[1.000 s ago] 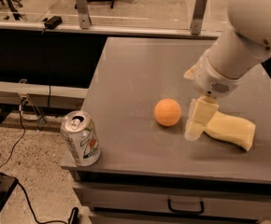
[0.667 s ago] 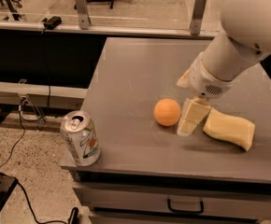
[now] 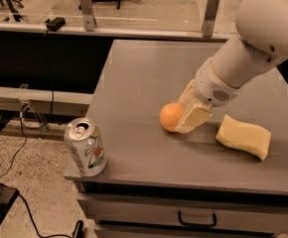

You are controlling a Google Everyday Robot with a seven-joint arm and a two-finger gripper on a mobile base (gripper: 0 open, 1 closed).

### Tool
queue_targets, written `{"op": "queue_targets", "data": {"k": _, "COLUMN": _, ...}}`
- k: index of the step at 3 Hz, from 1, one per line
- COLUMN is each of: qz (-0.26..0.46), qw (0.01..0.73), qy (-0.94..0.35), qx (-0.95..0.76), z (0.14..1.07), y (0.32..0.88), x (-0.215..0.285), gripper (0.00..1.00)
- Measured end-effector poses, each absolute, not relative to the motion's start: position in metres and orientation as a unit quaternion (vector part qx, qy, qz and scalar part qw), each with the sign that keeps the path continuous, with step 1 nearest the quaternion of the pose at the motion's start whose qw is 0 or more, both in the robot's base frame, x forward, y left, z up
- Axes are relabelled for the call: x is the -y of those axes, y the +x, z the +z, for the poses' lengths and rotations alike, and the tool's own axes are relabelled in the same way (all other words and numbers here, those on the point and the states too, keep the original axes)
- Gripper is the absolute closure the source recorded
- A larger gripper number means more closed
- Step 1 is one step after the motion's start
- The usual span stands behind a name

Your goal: Move orange near 7up can

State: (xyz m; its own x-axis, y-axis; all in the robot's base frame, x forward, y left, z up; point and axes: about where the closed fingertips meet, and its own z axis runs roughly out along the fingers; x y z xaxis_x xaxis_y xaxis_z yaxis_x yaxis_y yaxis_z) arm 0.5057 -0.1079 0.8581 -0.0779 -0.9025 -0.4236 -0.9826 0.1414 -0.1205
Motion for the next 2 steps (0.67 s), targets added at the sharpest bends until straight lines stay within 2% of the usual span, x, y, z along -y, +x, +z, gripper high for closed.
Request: {"op": "queue_targets", "data": {"k": 2, "qz": 0.177, "qw": 0.220, "qy": -0.641, "qx": -0.713, "z": 0.8603, "y": 0.4989, "x": 0.0944, "gripper": 0.64}}
